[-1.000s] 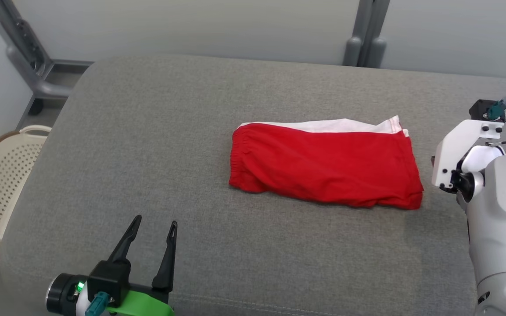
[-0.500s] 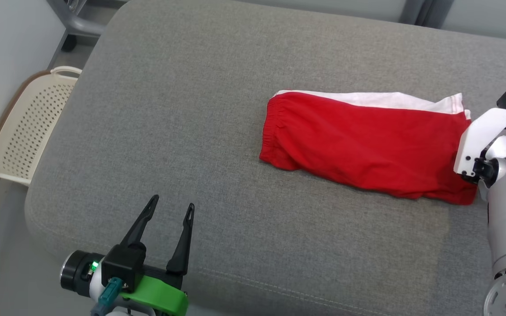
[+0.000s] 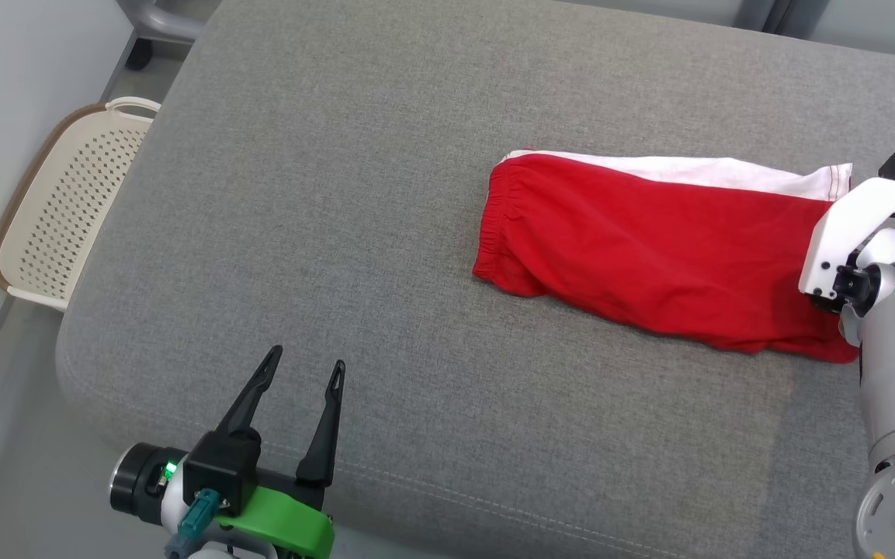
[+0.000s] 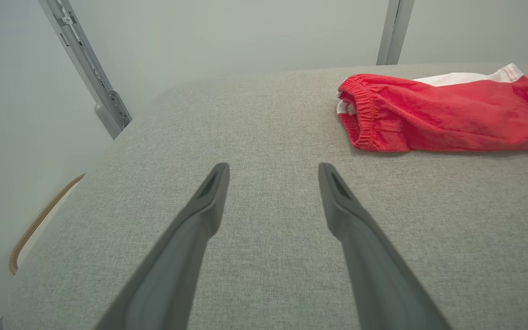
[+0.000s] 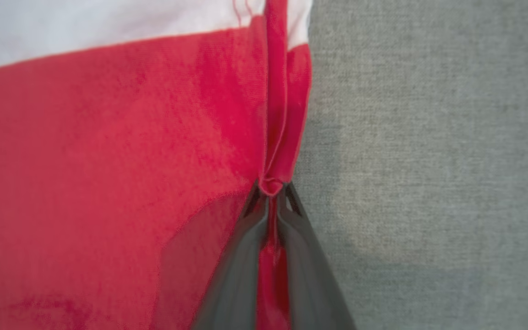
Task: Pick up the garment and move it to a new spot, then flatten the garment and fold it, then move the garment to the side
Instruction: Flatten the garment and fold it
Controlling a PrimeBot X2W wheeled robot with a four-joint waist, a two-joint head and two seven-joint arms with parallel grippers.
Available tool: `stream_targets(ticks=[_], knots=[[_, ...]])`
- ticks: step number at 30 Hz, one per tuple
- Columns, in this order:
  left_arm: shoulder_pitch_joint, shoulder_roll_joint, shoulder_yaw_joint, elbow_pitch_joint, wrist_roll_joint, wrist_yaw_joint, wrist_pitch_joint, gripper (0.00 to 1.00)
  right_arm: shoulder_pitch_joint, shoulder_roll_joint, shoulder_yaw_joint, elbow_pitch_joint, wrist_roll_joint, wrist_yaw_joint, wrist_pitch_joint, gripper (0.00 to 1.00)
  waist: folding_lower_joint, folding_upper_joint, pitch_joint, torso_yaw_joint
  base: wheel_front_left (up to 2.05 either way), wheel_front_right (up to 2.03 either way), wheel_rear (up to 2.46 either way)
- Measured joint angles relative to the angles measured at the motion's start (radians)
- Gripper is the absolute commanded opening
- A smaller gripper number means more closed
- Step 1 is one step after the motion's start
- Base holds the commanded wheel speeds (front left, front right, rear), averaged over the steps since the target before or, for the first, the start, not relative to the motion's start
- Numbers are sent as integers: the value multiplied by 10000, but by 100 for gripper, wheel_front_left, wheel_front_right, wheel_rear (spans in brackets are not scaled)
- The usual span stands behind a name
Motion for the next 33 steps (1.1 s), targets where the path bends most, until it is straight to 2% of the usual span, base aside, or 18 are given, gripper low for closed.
stream_targets(ticks=[11, 17, 22, 26, 30, 33], knots=[[29, -12, -17, 138, -117, 58, 0, 100, 336, -397, -366, 54, -293, 27, -113, 0, 0, 0, -561, -138, 0, 0, 0], [153, 2, -82, 163, -222, 63, 15, 100, 655, -821, -568, -506, -798, 25, 29, 0, 0, 1, -1011, -142, 0, 0, 0], [240, 4, -127, 194, -263, 77, 15, 100, 653, -1202, -305, -782, -1356, 23, -29, 0, -1, 1, -1246, -50, 0, 0, 0], [373, 15, -161, 238, -328, 104, 13, 100, 564, -1034, 167, -936, -1657, 21, 96, 0, -1, 1, -1492, 14, 0, 0, 0], [439, 15, -178, 249, -401, 138, 13, 100, 147, -339, 815, -784, -1427, 23, 159, 0, -1, 0, -1707, 72, 0, 0, 0], [501, 15, -205, 259, -405, 148, 13, 100, -42, -59, 1164, -671, -1231, 21, 142, 0, -1, 0, -1782, 97, 0, 0, 0]])
